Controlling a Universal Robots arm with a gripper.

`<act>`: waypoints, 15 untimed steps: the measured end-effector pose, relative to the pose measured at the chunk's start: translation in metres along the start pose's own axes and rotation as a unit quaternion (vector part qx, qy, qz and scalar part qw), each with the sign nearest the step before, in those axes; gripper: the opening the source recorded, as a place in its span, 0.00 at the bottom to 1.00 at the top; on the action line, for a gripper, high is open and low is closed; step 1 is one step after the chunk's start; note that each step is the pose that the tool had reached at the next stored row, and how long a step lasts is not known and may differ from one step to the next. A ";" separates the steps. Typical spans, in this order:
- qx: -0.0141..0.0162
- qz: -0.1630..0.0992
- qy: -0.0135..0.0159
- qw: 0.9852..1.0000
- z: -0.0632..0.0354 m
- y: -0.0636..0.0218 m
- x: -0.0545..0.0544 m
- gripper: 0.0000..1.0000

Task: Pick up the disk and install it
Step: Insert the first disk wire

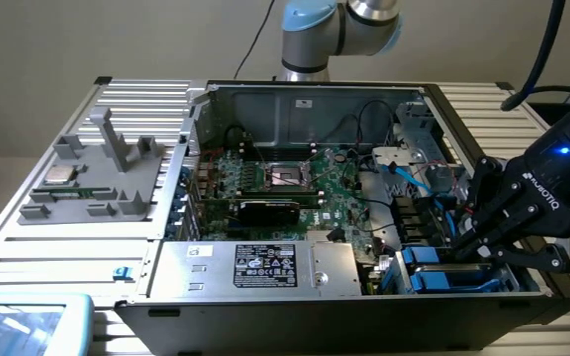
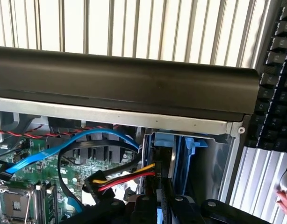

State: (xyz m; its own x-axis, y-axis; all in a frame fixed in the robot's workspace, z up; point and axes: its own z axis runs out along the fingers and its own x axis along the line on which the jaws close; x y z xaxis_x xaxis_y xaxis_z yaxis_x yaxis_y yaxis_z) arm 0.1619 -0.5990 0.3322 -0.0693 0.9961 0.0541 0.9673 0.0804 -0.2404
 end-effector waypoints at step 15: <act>-0.001 0.027 0.005 1.000 0.0049 0.0021 0.006 0.17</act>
State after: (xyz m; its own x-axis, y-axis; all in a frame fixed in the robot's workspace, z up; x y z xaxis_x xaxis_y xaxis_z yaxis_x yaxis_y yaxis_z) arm 0.1623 -0.5923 0.3273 -0.0143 0.9986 0.0516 0.9703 0.0264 -0.2405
